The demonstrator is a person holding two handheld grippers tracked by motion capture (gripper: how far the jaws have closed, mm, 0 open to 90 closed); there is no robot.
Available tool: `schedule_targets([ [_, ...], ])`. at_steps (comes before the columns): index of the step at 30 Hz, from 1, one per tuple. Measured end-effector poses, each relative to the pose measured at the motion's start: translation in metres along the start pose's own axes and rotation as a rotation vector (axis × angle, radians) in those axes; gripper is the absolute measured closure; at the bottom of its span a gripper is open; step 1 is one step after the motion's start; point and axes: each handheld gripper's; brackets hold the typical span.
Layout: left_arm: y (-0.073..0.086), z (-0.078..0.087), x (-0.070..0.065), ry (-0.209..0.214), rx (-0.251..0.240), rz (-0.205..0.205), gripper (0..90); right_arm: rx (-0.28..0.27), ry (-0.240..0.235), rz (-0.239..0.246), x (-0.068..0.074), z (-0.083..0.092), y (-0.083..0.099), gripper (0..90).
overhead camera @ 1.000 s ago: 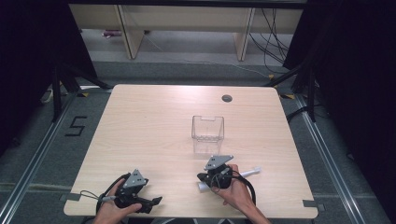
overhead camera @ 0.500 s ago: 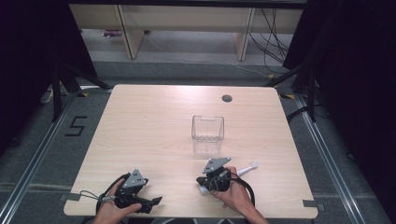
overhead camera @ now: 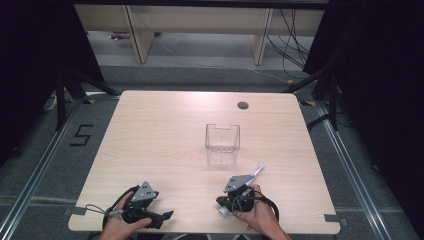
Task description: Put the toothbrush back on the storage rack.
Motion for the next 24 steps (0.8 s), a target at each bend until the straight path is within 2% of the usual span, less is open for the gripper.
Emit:
schedule_targets([
  [1, 0.000, 0.000, 0.000, 0.000, 0.000, 0.000, 14.9, 0.022, 0.011, 0.012, 0.000, 0.001, 0.002, 88.0],
  [2, 0.000, 0.000, 0.000, 0.001, 0.000, 0.000, 14.9, 0.012, 0.025, -0.005, 0.001, 0.001, 0.004, 88.0],
  [4, 0.000, -0.001, 0.000, 0.001, 0.001, 0.000, 14.9, 0.014, 0.012, 0.009, 0.000, 0.003, 0.007, 88.0],
  [6, 0.000, 0.000, 0.000, 0.001, 0.000, -0.001, 14.9, 0.023, 0.013, -0.003, -0.001, 0.008, 0.009, 88.0],
  [7, 0.000, -0.001, -0.001, 0.008, -0.012, 0.011, 14.9, 0.013, 0.030, -0.032, 0.001, 0.009, 0.011, 87.9],
  [8, 0.000, -0.001, -0.001, 0.009, -0.013, 0.012, 14.9, 0.009, 0.016, -0.005, 0.000, 0.010, 0.012, 87.8],
  [10, 0.000, 0.000, 0.000, 0.000, 0.000, 0.000, 14.9, 0.019, 0.031, -0.025, 0.001, 0.013, 0.014, 87.8],
  [11, 0.000, 0.000, 0.000, 0.000, 0.000, -0.001, 14.9, 0.031, 0.015, -0.034, 0.002, 0.016, 0.015, 87.7],
  [13, 0.000, 0.000, 0.000, 0.001, 0.000, 0.000, 14.9, 0.017, 0.013, -0.005, -0.001, 0.015, 0.017, 87.7],
  [14, 0.000, -0.001, 0.000, 0.000, 0.001, 0.000, 14.9, 0.027, 0.016, -0.032, 0.001, 0.018, 0.018, 87.7],
  [15, 0.000, -0.001, 0.000, 0.001, 0.000, 0.000, 14.9, 0.027, 0.015, -0.037, 0.001, 0.019, 0.019, 87.7],
  [16, 0.000, -0.001, -0.001, 0.009, -0.008, 0.009, 14.9, 0.019, 0.023, -0.017, 0.000, 0.020, 0.019, 87.7],
  [17, 0.000, -0.001, -0.001, 0.011, -0.011, 0.013, 14.9, 0.020, 0.007, -0.019, -0.001, 0.020, 0.020, 87.6],
  [18, 0.000, 0.000, 0.000, 0.002, 0.003, -0.004, 14.9, 0.026, 0.015, -0.030, 0.000, 0.022, 0.021, 87.7],
  [19, 0.000, -0.001, 0.000, 0.000, -0.001, 0.001, 14.9, 0.016, 0.005, -0.020, 0.000, 0.021, 0.021, 87.7],
  [21, 0.000, -0.001, -0.001, 0.007, -0.007, 0.009, 14.9, 0.027, 0.024, -0.037, 0.001, 0.024, 0.023, 87.7],
  [22, 0.000, -0.001, -0.001, 0.010, -0.011, 0.013, 14.9, 0.034, 0.012, -0.021, 0.000, 0.025, 0.023, 87.7],
  [23, 0.000, -0.001, -0.001, 0.010, -0.010, 0.012, 14.9, 0.034, 0.021, -0.013, -0.001, 0.025, 0.025, 87.7],
  [24, 0.000, -0.001, -0.001, 0.009, -0.011, 0.013, 14.9, 0.034, 0.020, -0.028, 0.000, 0.027, 0.026, 87.7],
])
Point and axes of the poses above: each handheld gripper's, and its own axes: z roughly backward along the jaws, y roughly out of its underside, x roughly to its left, and after that the axes turned 1 degree about -z, right-handed
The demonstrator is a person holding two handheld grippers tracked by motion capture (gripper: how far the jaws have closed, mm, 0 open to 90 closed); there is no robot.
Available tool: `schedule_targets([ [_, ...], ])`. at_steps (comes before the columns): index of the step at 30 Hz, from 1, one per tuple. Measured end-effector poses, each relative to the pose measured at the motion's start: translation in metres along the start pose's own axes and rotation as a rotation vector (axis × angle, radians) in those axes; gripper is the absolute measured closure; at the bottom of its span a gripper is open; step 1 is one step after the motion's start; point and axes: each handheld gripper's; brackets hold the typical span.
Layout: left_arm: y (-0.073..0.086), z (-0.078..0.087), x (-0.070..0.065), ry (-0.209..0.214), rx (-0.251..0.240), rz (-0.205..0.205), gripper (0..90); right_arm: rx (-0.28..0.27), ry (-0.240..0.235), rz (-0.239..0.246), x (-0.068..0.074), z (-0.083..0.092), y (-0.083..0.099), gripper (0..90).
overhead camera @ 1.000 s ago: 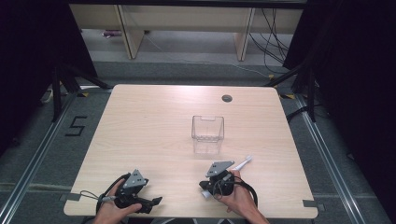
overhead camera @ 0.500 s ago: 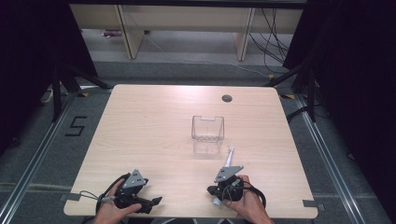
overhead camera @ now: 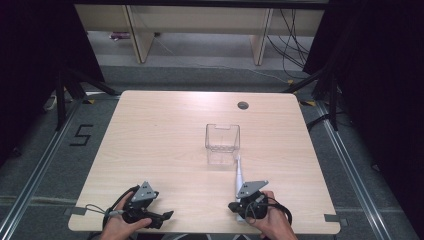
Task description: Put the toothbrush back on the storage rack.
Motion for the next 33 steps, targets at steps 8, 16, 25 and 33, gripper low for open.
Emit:
schedule_targets([
  [8, 0.000, 0.000, 0.000, 0.000, 0.000, 0.000, 14.9, 0.004, 0.035, -0.011, -0.003, 0.009, 0.009, 87.7],
  [16, 0.000, 0.000, 0.000, 0.000, 0.002, -0.001, 14.9, 0.007, 0.066, -0.028, -0.010, 0.018, 0.020, 87.7],
  [25, 0.000, 0.000, 0.000, 0.000, 0.002, -0.001, 14.9, 0.006, 0.098, -0.057, -0.020, 0.034, 0.034, 87.6],
  [33, 0.000, 0.000, 0.000, 0.001, 0.002, 0.000, 14.9, 0.003, 0.106, -0.095, -0.031, 0.045, 0.043, 87.7],
])
Point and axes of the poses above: each handheld gripper's, and its own axes: z roughly backward along the jaws, y roughly out of its underside, x roughly to its left, and after that the axes turned 1 degree about -z, right-handed
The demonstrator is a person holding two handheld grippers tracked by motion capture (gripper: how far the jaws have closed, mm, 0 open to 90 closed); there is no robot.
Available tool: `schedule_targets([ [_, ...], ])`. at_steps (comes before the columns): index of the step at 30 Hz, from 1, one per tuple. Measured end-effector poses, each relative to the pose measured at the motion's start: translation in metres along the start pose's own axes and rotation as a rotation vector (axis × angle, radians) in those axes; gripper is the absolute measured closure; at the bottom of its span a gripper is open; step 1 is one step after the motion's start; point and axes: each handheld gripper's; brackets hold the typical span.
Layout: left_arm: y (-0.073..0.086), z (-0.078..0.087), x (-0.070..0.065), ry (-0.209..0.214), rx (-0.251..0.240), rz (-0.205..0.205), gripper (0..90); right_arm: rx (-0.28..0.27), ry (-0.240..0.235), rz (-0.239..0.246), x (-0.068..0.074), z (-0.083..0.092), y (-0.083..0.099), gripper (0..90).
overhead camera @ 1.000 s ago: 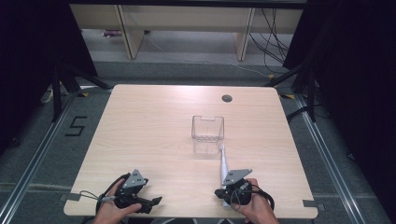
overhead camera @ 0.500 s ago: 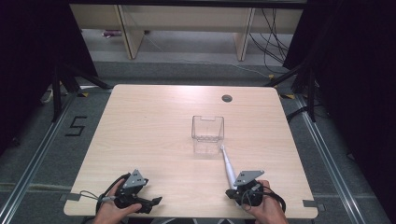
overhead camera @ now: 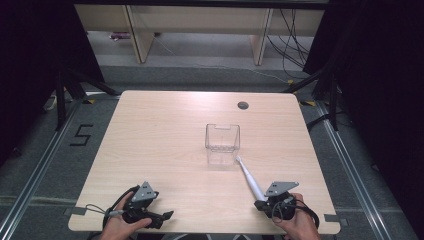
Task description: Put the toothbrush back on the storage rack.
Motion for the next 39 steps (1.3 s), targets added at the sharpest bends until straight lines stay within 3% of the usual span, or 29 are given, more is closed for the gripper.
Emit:
schedule_targets([
  [1, 0.000, 0.000, 0.000, -0.001, -0.001, 0.001, 14.9, -0.008, 0.024, -0.006, -0.002, 0.002, 0.003, 87.6],
  [5, 0.000, 0.000, 0.000, 0.001, 0.000, 0.000, 14.9, -0.010, 0.037, -0.024, -0.005, 0.005, 0.005, 87.7],
  [13, 0.000, 0.000, 0.000, 0.000, 0.002, 0.000, 14.9, -0.021, 0.043, -0.063, -0.016, 0.014, 0.013, 87.7],
  [14, 0.000, 0.000, 0.001, -0.001, 0.008, -0.008, 14.9, -0.031, 0.067, -0.064, -0.017, 0.015, 0.014, 87.7],
  [15, 0.000, 0.000, 0.000, -0.001, 0.000, 0.001, 14.9, -0.017, 0.064, -0.082, -0.018, 0.016, 0.015, 87.7],
  [16, 0.000, 0.000, 0.000, -0.001, 0.000, 0.001, 14.9, -0.012, 0.066, -0.065, -0.020, 0.017, 0.016, 87.7],
  [18, 0.000, 0.000, 0.001, -0.001, 0.008, -0.006, 14.9, -0.027, 0.073, -0.085, -0.021, 0.017, 0.018, 87.7],
  [19, 0.000, 0.000, 0.001, 0.001, 0.009, -0.007, 14.9, -0.016, 0.077, -0.066, -0.024, 0.019, 0.019, 87.7],
  [21, 0.000, 0.000, 0.001, 0.000, 0.010, -0.007, 14.9, -0.022, 0.072, -0.096, -0.025, 0.020, 0.020, 87.7],
  [24, 0.000, -0.001, 0.000, 0.000, -0.001, 0.006, 14.9, -0.031, 0.078, -0.103, -0.026, 0.021, 0.021, 87.7],
  [26, 0.000, 0.000, 0.002, -0.009, 0.017, -0.010, 14.9, -0.016, 0.075, -0.084, -0.029, 0.022, 0.021, 87.7],
  [30, 0.000, -0.001, 0.000, -0.001, 0.012, -0.002, 14.9, -0.013, 0.075, -0.081, -0.029, 0.022, 0.021, 87.7],
  [33, 0.000, -0.001, 0.002, -0.015, 0.018, -0.007, 14.9, -0.028, 0.076, -0.102, -0.027, 0.023, 0.019, 87.3],
  [34, 0.000, -0.001, 0.002, -0.013, 0.022, -0.011, 14.9, -0.037, 0.079, -0.077, -0.027, 0.024, 0.018, 86.5],
  [35, 0.000, -0.001, 0.000, -0.004, 0.009, -0.001, 14.9, -0.023, 0.078, -0.103, -0.024, 0.026, 0.016, 85.4],
  [36, 0.000, 0.000, 0.001, -0.012, 0.015, -0.009, 14.9, -0.040, 0.094, -0.060, -0.024, 0.025, 0.014, 83.7],
  [39, 0.000, -0.001, 0.000, -0.002, 0.002, 0.008, 14.9, -0.033, 0.091, -0.062, -0.022, 0.026, 0.005, 79.1],
])
Point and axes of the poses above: each handheld gripper's, and its own axes: z roughly backward along the jaws, y roughly out of its underside, x roughly to its left, and after that the axes turned 1 degree about -z, right-handed
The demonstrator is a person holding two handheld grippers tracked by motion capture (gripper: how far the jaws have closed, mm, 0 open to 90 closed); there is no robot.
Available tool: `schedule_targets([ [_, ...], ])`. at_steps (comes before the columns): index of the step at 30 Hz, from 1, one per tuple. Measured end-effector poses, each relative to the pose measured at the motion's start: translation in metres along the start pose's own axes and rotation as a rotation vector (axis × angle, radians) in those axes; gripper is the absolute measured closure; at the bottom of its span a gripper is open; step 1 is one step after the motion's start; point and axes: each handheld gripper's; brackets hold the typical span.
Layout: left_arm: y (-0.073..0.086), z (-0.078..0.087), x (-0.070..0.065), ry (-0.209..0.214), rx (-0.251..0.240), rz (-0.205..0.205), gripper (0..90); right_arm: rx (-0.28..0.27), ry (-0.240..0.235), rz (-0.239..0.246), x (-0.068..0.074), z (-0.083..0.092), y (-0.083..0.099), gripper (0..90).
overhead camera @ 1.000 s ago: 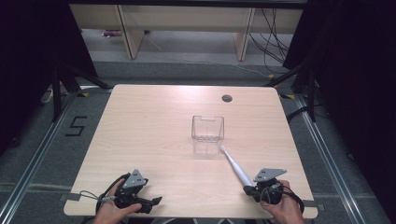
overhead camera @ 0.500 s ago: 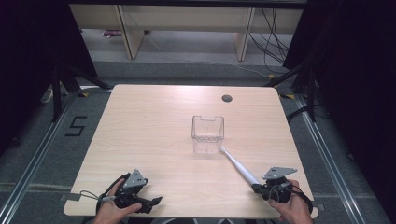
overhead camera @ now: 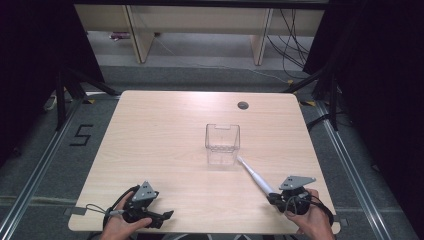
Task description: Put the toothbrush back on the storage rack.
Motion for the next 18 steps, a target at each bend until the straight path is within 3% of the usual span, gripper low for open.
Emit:
schedule_targets([
  [2, 0.000, 0.001, 0.001, 0.002, 0.013, -0.020, 14.9, 0.006, 0.028, 0.028, -0.001, 0.001, -0.006, 75.9],
  [3, 0.000, 0.000, 0.000, 0.001, -0.004, -0.001, 14.9, -0.004, 0.037, 0.020, 0.000, 0.000, -0.008, 74.8],
  [5, 0.000, 0.001, 0.002, -0.012, 0.011, -0.012, 14.9, 0.005, 0.041, 0.040, -0.001, 0.001, -0.013, 71.7],
  [9, 0.000, 0.000, 0.001, -0.010, 0.013, -0.015, 14.9, 0.053, 0.058, 0.064, -0.005, -0.002, -0.024, 66.7],
  [12, 0.000, 0.000, 0.000, -0.001, 0.003, -0.002, 14.9, 0.079, 0.071, 0.034, -0.006, -0.005, -0.031, 63.3],
  [13, 0.000, 0.001, 0.002, -0.009, 0.016, -0.018, 14.9, 0.095, 0.072, 0.036, -0.008, -0.006, -0.034, 63.1],
  [14, 0.000, 0.001, 0.001, -0.006, 0.009, -0.013, 14.9, 0.080, 0.073, 0.034, -0.009, -0.007, -0.035, 63.0],
  [15, 0.000, 0.000, 0.000, 0.002, -0.003, -0.001, 14.9, 0.098, 0.081, 0.051, -0.011, -0.008, -0.038, 61.7],
  [18, 0.000, 0.000, 0.001, -0.004, 0.013, -0.011, 14.9, 0.124, 0.075, 0.042, -0.015, -0.011, -0.044, 59.0],
])
Point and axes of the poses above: each handheld gripper's, and its own axes: z roughly backward along the jaws, y roughly out of its underside, x roughly to its left, and after that the axes turned 1 degree about -z, right-handed
